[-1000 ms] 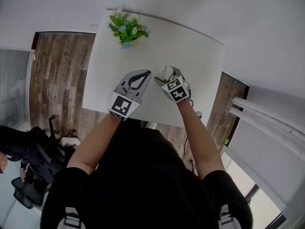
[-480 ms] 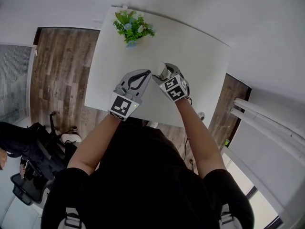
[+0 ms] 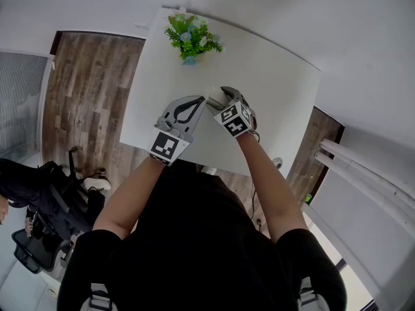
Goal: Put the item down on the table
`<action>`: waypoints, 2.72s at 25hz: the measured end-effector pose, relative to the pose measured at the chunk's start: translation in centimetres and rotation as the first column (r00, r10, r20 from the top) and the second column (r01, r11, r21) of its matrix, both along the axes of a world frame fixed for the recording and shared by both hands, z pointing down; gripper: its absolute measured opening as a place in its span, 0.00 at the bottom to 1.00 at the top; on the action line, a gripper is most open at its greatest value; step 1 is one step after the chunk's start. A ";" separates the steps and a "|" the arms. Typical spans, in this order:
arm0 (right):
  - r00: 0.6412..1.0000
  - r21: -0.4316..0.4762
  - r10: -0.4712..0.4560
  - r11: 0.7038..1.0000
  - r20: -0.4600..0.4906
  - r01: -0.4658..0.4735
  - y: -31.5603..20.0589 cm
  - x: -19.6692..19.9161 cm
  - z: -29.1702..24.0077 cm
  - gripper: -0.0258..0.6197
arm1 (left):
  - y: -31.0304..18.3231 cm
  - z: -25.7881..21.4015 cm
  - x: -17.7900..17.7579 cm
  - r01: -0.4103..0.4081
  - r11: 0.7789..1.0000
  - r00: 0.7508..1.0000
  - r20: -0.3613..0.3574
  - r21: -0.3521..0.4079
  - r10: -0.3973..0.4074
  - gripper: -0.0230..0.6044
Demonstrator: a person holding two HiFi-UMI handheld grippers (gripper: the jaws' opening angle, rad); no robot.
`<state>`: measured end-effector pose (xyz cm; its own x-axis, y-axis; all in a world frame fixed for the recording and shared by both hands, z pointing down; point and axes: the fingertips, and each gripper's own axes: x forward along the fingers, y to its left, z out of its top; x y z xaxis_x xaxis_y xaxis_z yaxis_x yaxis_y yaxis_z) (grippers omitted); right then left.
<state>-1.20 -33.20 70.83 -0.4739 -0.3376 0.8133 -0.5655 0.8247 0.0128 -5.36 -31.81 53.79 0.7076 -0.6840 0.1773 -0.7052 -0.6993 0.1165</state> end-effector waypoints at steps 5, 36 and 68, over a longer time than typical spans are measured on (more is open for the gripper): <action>1.000 -0.009 -0.012 1.000 -0.026 0.012 0.3 -0.5 1.1 0.52 | -0.1 0.4 -1.1 0.014 1.000 1.000 0.002 -0.008 -0.014 0.03; 0.868 0.027 0.244 0.959 0.433 -0.283 3.0 3.6 -13.8 0.52 | 3.5 -2.8 -0.9 -0.017 0.998 0.999 0.042 -0.053 0.019 0.03; 0.729 0.454 -0.050 0.810 0.683 -0.370 17.4 11.4 -38.1 0.05 | 15.1 -20.0 10.6 -0.183 0.964 0.978 -0.060 0.194 0.198 0.03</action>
